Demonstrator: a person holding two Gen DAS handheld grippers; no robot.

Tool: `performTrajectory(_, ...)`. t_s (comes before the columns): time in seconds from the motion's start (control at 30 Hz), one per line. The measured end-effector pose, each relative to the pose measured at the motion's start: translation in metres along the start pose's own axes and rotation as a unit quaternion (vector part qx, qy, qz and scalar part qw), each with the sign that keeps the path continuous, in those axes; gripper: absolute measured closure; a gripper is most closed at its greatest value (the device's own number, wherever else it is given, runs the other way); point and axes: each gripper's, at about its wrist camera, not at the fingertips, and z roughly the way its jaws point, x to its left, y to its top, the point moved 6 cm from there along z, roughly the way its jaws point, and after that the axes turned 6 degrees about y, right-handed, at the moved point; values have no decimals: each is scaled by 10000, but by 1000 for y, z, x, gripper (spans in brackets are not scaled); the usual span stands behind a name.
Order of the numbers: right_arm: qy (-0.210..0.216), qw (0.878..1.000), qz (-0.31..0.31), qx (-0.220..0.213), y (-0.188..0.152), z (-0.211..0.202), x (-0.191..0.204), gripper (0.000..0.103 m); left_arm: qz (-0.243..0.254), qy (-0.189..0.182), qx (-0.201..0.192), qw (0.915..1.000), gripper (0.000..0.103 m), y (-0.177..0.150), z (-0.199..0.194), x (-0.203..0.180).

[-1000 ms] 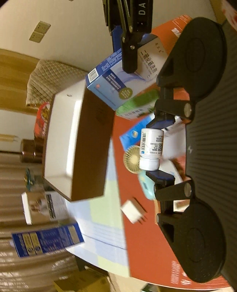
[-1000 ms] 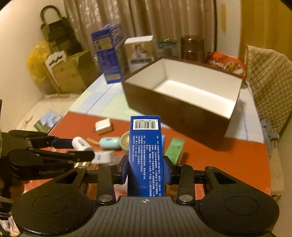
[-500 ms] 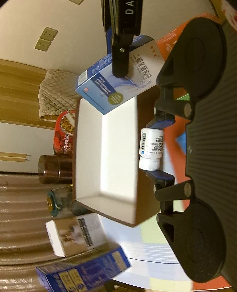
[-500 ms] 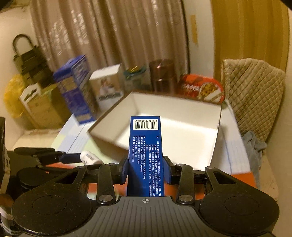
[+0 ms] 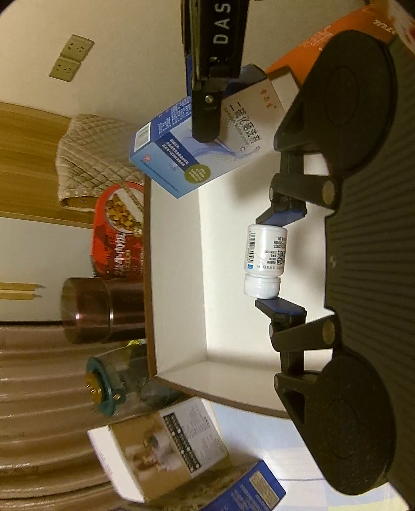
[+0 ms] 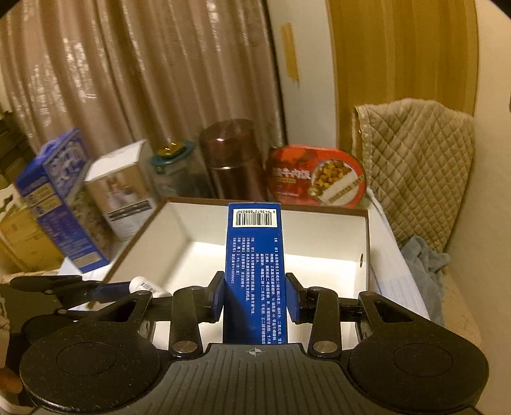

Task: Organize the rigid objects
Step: 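Carry the pill bottle and blue box with both grippers into the cardboard box, then open both grippers to drop the pill bottle and blue box inside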

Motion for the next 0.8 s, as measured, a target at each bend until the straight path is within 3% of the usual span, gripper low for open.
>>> performTrajectory(0.43, -266, 9957, 481, 751, -31, 81, -28, 68, 202, -65, 596, 9980, 61, -17, 64, 3)
performTrajectory(0.7, -183, 9927, 819, 863, -37, 97, -35, 67, 227, -107, 682, 9974, 60, -20, 77, 2)
performTrajectory(0.8, -133, 9924, 921, 811, -35, 96, -37, 63, 236, -138, 696, 9972, 60, -21, 79, 2)
